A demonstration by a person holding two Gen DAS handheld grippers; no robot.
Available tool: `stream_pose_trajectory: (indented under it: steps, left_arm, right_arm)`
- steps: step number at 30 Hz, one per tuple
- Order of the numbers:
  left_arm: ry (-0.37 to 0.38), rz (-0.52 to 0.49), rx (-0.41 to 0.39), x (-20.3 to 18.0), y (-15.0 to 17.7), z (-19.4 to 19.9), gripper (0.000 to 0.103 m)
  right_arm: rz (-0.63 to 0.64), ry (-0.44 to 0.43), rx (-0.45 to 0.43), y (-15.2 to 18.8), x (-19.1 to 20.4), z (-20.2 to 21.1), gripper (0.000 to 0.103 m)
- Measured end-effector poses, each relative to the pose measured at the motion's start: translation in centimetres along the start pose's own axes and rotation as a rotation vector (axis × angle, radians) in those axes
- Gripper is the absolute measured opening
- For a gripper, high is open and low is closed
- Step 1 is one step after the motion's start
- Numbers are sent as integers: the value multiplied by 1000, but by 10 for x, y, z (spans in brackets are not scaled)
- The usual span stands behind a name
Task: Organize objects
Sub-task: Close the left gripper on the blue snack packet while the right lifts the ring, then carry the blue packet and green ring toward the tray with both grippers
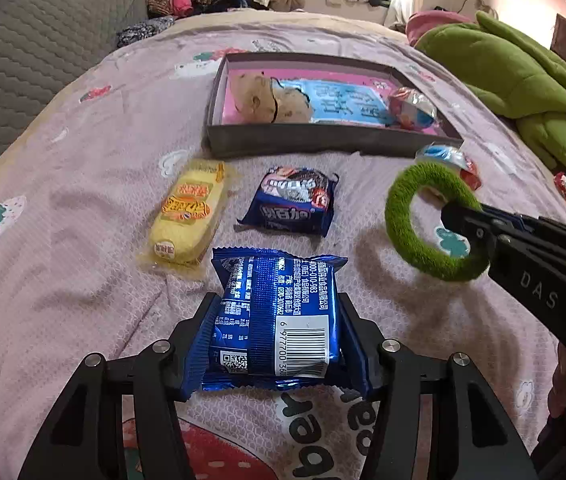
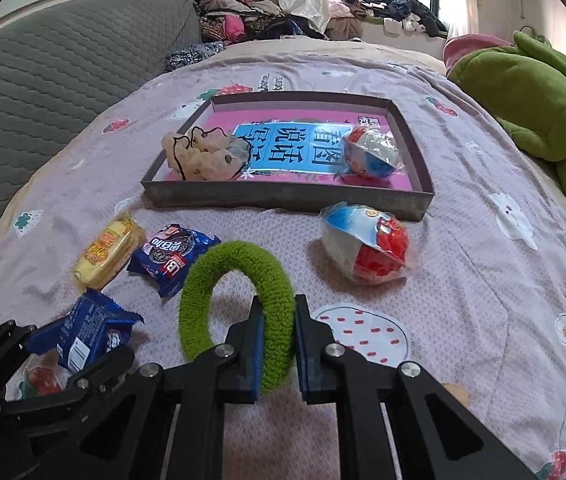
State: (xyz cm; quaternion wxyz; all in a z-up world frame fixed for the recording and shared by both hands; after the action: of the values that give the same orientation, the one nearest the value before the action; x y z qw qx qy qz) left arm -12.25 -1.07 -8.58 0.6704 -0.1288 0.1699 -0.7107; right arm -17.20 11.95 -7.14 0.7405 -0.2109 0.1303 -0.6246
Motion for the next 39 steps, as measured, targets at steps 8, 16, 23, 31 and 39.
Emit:
stream_pose_trajectory:
  steps: [8,16,23,31,39]
  left_arm:
    - [4,-16,-35,-4,0,15,58]
    - [17,-36,-96,-13,-9,35,58]
    - [11,-34,-128,-20,-20,45,58]
    - [11,-17,-173,-28,-50,56,58]
    - [5,4,-209,-37,-95,55,58]
  right_arm:
    - [4,-14,-49,6,-2,27,13]
    - [7,-27,-105,2,-6,51,13]
    - [6,-44,-138,-6,-13,65,13]
    - [31,-42,-191,-20,-24,81,13]
    - [72,-48,-260,-56,-45,97,13]
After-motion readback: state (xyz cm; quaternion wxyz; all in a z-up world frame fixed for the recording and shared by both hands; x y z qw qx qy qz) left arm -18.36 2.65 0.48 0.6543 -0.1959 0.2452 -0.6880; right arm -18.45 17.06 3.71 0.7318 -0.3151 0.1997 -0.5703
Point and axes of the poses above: each gripper's, at about its wrist camera, not at the fingertips, and z roughly against the way its jaws point, x to its left, y to its underside, the point moved 5 cm from there along -z, roughly the way its jaws point, and after that the axes turned 9 degrees about x, right-handed, at the moved point
